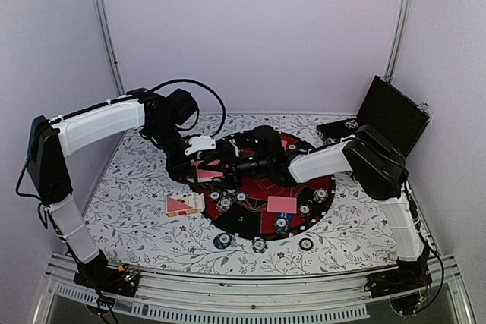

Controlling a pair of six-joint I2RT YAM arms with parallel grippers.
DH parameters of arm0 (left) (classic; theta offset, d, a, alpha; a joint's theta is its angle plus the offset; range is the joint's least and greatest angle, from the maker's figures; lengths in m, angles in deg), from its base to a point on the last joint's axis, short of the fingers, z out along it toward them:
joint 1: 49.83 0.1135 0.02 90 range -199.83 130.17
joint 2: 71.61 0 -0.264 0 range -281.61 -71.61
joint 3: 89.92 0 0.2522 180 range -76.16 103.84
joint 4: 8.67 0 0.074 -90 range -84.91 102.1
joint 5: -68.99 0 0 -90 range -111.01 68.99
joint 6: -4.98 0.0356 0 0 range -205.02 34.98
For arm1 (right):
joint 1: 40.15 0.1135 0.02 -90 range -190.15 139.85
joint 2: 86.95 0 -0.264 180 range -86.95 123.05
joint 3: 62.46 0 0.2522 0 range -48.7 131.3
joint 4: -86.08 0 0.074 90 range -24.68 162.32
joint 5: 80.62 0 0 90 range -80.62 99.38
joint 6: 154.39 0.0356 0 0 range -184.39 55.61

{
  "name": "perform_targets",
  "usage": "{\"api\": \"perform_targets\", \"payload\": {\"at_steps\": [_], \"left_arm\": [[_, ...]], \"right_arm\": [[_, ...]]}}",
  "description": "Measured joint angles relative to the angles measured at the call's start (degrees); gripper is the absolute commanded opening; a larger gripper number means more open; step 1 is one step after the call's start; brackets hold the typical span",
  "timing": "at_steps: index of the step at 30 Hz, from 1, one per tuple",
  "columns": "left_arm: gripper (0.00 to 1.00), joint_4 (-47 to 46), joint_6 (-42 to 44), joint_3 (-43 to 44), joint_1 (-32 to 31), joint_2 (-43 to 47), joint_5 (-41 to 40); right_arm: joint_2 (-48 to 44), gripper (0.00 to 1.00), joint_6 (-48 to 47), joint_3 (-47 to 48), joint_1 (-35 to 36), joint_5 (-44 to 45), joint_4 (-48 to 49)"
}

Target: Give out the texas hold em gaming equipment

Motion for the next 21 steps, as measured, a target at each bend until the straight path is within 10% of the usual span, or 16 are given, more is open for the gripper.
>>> {"api": "perform_targets", "payload": {"at_steps": [21], "left_arm": [[0.08,0.0,0.1,0.0,0.0,0.0,-0.6]], "right_arm": [[-7.0,0.35,-2.2,-7.1,-3.0,0.0,-1.6]]}}
